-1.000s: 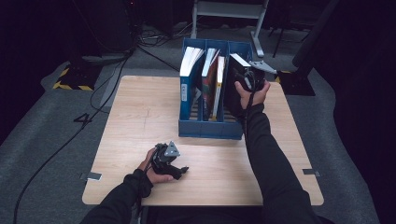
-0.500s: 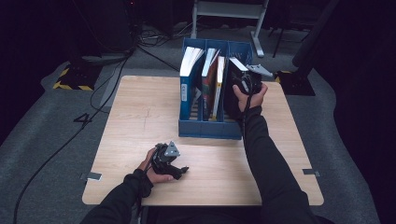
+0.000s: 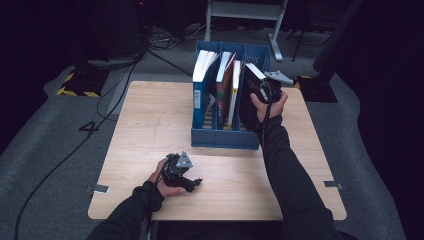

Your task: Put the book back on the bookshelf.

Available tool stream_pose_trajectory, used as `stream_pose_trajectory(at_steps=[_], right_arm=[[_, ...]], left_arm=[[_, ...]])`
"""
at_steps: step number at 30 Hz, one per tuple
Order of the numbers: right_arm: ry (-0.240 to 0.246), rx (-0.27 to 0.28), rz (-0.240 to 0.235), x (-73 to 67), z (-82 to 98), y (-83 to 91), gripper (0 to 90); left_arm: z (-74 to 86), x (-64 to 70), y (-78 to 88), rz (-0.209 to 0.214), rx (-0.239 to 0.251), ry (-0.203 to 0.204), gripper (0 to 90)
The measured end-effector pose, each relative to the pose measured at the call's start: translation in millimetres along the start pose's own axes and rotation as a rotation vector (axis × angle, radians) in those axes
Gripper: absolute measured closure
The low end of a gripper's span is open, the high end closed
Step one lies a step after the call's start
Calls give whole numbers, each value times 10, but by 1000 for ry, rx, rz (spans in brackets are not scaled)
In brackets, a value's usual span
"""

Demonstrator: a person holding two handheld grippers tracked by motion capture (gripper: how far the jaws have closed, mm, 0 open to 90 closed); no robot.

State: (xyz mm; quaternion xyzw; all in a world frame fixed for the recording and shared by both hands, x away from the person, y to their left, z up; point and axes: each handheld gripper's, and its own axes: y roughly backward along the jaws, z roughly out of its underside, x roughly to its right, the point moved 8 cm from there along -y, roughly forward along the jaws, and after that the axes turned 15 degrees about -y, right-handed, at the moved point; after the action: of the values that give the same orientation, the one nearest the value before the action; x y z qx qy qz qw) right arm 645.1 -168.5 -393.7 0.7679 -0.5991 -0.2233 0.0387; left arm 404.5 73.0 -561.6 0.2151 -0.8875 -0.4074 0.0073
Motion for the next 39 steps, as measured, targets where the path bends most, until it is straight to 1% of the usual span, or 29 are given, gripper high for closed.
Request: stream_pose_trajectory(at_steps=[3,6,11,12,15,19,23,27,30,33,35,39], right_arm=[[6,-5,-1,-4,30,31,520],[25,-21,1,-14,52,60,518],[28,-48,1,3,99,113,516],[39,-53,0,3,108,124,516],[45,-69,3,1,142,161,514],[65,-87,-2,-5,197,213,510],[74,-97,-4,15,242,254,509],[84,-94,-13,15,266,281,504],[81,-97,-16,13,272,286,497],[78,-108,-34,14,292,316,470],[69,-129,-54,29,319,352,445],[93,-154,-80,91,401,462,433]], left_arm=[[0,1,0,0,-1,2,156],[-3,-1,-4,1,1,0,155],[-5,1,-6,0,2,3,154],[-6,0,-6,0,2,3,154],[-7,1,-7,0,3,4,154],[-8,1,-10,-1,4,5,154],[-10,1,-11,-2,3,6,154],[-10,1,-11,-2,4,6,154],[-9,2,-11,-2,3,6,154],[-6,1,-8,-3,3,5,155],[-5,2,-7,-3,2,5,155],[-2,2,-2,-5,0,4,155]])
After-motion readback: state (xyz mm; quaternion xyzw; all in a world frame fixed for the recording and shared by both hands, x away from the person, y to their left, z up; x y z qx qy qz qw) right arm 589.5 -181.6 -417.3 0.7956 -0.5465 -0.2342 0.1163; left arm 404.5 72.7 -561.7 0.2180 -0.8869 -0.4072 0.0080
